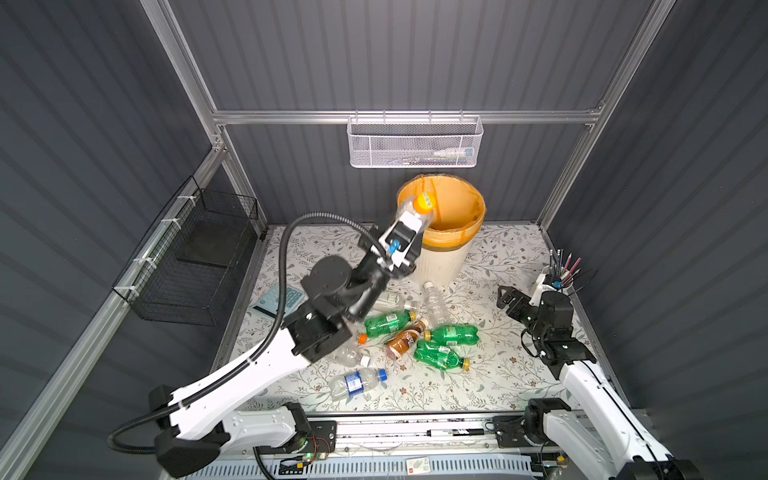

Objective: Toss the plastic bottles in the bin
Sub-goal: 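Lift the orange-capped bottle with the left gripper over the bin and open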

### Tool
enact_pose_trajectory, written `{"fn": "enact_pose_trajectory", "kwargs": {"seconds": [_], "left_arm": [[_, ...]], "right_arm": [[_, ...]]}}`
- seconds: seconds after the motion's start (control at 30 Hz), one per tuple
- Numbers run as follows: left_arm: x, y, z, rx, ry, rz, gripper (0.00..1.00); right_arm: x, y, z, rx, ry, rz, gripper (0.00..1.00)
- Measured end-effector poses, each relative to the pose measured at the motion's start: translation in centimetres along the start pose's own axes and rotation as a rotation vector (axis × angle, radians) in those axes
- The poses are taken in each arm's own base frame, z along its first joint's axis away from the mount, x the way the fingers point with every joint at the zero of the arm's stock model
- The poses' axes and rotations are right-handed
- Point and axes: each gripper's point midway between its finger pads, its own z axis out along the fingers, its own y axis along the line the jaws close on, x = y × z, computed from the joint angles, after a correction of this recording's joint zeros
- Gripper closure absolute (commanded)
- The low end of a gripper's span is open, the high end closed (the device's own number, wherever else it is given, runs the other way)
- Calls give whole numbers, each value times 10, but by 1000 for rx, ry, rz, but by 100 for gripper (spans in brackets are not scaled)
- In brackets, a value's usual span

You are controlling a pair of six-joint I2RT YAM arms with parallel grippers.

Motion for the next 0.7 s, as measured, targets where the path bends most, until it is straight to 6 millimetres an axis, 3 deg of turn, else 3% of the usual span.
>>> {"fn": "enact_pose_trajectory", "kwargs": {"seconds": [0.03, 0.1, 0.2, 0.23, 0.27, 0.3, 0.4, 0.5, 0.6, 0.7], "left_arm": [[-1, 10, 20, -10, -16, -25, 61], [17, 18, 70, 3, -10, -82, 56], [65, 9, 141, 80, 57, -179, 45], [83, 2, 160, 110, 89, -212, 34], [103, -8, 174, 141, 128, -244, 13], [119, -16, 182, 164, 163, -277, 1], [169, -43, 185, 215, 306, -354, 0], [189, -53, 166, 226, 379, -392, 0], [177, -44, 143, 212, 387, -407, 0], [134, -23, 125, 187, 299, -411, 0]], "right_arm": [[0, 1, 0, -7, 1, 0, 1], [1, 5, 0, -25, 11, 0, 1], [0, 13, 1, -57, 36, -4, 1], [0, 16, 1, -66, 42, -6, 1], [-2, 19, 0, -76, 47, -9, 1], [-3, 20, -1, -80, 49, -12, 1], [-3, 22, -5, -85, 52, -20, 1], [0, 20, -11, -79, 60, -28, 1], [1, 19, -15, -71, 61, -35, 1], [3, 17, -16, -64, 73, -43, 1]]}}
